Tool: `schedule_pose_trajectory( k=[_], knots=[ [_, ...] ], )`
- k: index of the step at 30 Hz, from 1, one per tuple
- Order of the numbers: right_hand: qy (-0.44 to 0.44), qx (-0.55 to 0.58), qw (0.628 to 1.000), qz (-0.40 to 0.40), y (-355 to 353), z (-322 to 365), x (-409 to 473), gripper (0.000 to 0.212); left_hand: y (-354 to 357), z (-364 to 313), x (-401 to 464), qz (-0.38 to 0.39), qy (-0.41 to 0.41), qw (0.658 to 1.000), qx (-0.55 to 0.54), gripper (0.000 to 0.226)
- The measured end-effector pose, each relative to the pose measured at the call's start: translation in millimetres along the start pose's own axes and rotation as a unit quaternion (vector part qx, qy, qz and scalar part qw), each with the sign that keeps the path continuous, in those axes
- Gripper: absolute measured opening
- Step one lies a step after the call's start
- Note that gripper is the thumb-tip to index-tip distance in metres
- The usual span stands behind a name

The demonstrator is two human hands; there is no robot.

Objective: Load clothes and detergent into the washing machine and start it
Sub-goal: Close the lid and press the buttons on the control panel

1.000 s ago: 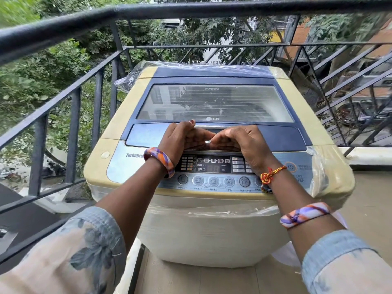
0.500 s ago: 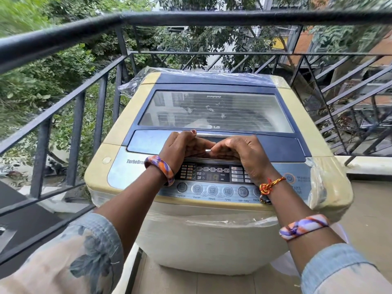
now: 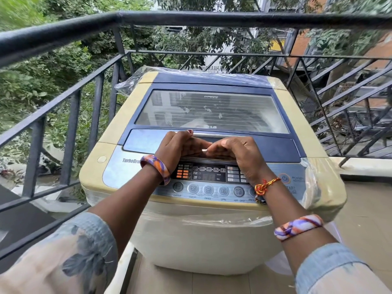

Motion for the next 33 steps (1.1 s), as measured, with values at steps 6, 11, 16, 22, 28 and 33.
schedule_pose_trajectory(
  k=[6,11,16,22,28,33],
  knots=[
    [0.008,0.009,1.000,0.006,0.8,-2.5,0.9,0.039,-1.9,2.0,1.0,-0.006,-0.007,1.000,0.000,0.048],
    [0.009,0.011,1.000,0.010,0.4,-3.4,1.0,0.038,-1.7,1.1,1.2,-0.006,-0.004,1.000,-0.001,0.046],
    [0.006,0.010,1.000,0.008,0.5,-2.1,1.5,0.039,-1.1,0.0,-0.1,-0.007,-0.003,1.000,-0.006,0.045],
    [0.007,0.022,1.000,0.008,0.8,-5.0,1.8,0.036,-2.1,0.3,1.5,-0.015,-0.001,1.000,0.005,0.047],
    [0.001,0.015,1.000,0.005,-0.1,-4.5,1.8,0.037,-1.3,-0.1,1.1,-0.015,-0.001,1.000,0.002,0.048],
    [0.006,0.015,1.000,0.004,-1.1,-3.5,1.2,0.035,-0.9,0.0,0.5,-0.017,-0.002,1.000,0.000,0.046]
  ],
)
Point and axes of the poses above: each hand's wrist, its own x-axis towards the middle knuckle, its own y-axis out of the palm, z = x × y, the point moved 8 cm from there along x, towards the middle knuckle, and after that the axes turned 7 degrees about -y, right-handed, at the moved point
